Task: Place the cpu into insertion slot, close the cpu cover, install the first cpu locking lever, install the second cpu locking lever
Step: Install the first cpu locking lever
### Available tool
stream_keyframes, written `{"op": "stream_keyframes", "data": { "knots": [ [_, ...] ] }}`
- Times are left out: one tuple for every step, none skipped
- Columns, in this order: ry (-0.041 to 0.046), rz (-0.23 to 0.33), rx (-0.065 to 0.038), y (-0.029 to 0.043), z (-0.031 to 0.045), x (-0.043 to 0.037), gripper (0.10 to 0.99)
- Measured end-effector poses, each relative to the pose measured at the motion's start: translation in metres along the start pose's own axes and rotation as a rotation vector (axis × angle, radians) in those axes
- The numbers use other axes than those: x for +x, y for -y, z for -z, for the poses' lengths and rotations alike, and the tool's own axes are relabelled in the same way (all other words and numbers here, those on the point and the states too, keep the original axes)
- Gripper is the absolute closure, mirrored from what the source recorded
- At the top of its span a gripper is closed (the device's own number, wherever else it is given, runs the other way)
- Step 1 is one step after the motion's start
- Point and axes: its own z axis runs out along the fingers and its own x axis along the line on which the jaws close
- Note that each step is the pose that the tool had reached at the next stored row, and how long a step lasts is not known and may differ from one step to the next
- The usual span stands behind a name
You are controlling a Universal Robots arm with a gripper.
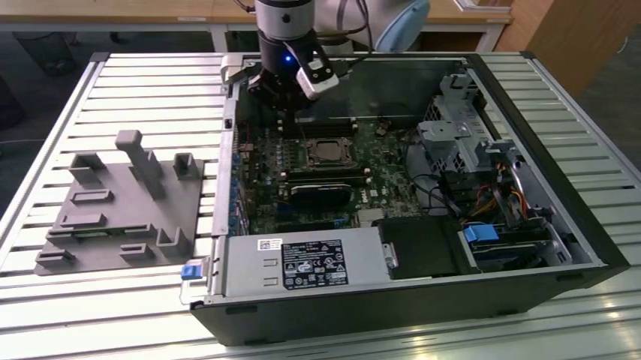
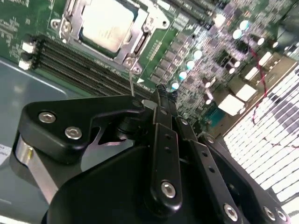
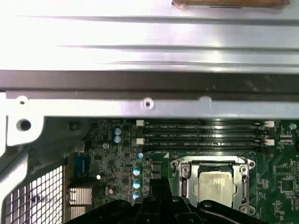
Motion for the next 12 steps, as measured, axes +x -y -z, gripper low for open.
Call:
{"op": "stream_keyframes", "data": {
  "knots": [
    [-0.0001, 0.000, 0.000, -0.0026, -0.0002, 0.0000, 0.980],
    [-0.0001, 0.000, 0.000, -0.0050, -0.0005, 0.0001, 0.980],
    [0.0000, 0.000, 0.000, -0.0071, -0.0007, 0.0001, 0.980],
    [0.0001, 0.000, 0.000, -0.0090, -0.0010, 0.0001, 0.980],
    [0.0000, 0.000, 0.000, -0.0096, -0.0010, 0.0000, 0.980],
    [0.0000, 0.000, 0.000, -0.0097, -0.0011, -0.0008, 0.980],
    [0.0000, 0.000, 0.000, -0.0098, -0.0012, -0.0024, 0.980],
    [0.0000, 0.000, 0.000, -0.0099, -0.0014, -0.0047, 0.980],
    [-0.0001, 0.000, 0.000, -0.0099, -0.0014, -0.0074, 0.980],
    [0.0000, 0.000, 0.000, -0.0100, -0.0016, -0.0101, 0.980],
    [0.0000, 0.000, 0.000, -0.0101, -0.0018, -0.0130, 0.980],
    [0.0000, 0.000, 0.000, -0.0102, -0.0019, -0.0166, 0.980]
  ]
}}
